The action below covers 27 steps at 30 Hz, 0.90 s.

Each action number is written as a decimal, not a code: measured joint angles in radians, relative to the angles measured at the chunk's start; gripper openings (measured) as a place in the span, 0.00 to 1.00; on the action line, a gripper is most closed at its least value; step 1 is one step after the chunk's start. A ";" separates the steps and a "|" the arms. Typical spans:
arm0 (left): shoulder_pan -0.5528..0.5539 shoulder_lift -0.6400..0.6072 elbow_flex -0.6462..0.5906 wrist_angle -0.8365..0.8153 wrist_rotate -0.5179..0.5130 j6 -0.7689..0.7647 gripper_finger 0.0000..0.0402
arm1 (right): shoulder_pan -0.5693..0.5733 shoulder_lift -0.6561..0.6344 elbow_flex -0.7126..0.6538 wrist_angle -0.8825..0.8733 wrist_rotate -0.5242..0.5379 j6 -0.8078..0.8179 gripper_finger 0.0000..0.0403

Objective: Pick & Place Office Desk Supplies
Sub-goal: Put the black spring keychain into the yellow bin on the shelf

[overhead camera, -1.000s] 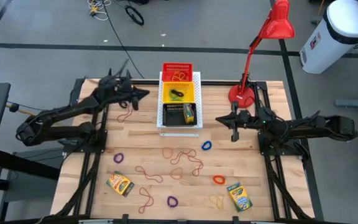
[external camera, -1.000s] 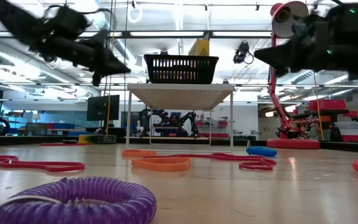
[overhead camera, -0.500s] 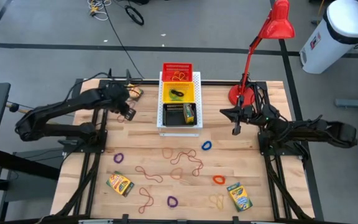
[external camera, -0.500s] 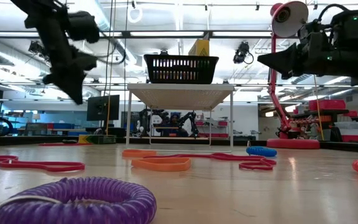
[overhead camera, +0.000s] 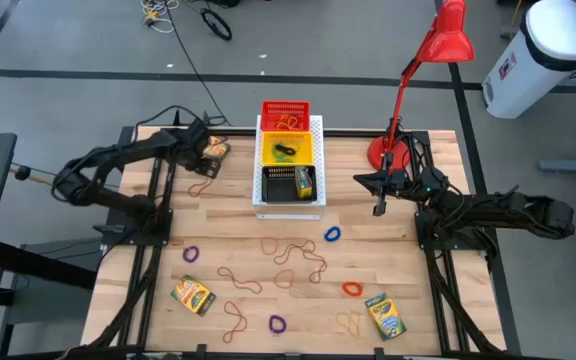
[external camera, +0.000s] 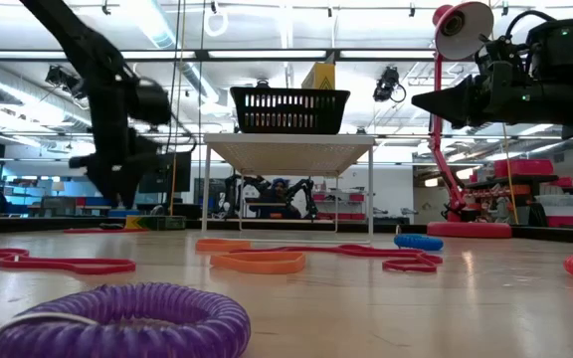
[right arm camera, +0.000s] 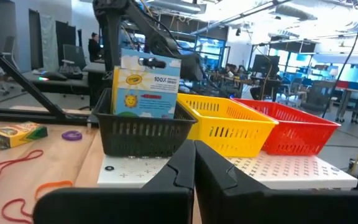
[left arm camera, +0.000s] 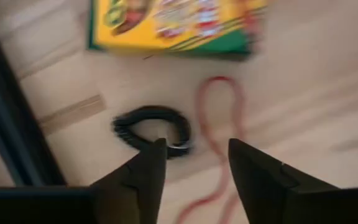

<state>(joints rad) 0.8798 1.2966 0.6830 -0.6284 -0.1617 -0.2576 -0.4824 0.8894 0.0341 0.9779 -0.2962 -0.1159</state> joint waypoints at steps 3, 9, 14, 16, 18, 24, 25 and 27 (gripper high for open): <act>0.054 0.060 0.000 0.002 -0.015 0.037 0.50 | 0.000 0.000 0.000 0.005 0.000 -0.013 0.02; 0.045 0.096 0.004 0.024 -0.006 0.085 0.49 | 0.000 0.000 0.000 0.006 0.000 -0.039 0.02; 0.042 0.103 0.004 0.056 0.055 0.112 0.43 | 0.000 0.000 0.000 0.018 0.000 -0.039 0.02; 0.042 0.122 0.003 0.055 0.033 0.116 0.41 | 0.001 0.000 0.000 0.019 0.000 -0.038 0.02; 0.026 0.132 0.003 0.055 0.009 0.112 0.39 | 0.001 0.000 0.000 0.019 0.000 -0.033 0.02; -0.005 0.164 0.003 0.056 -0.028 0.112 0.35 | 0.001 0.000 0.000 0.017 0.000 -0.027 0.02; -0.007 0.166 0.003 0.055 -0.028 0.112 0.34 | 0.001 0.000 0.000 0.018 0.001 -0.027 0.02; -0.011 0.174 0.005 0.060 -0.024 0.109 0.32 | 0.001 0.000 0.000 0.017 0.001 -0.026 0.02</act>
<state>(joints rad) 0.8692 1.4710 0.6884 -0.5681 -0.1853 -0.1490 -0.4815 0.8894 0.0341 0.9951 -0.2955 -0.1419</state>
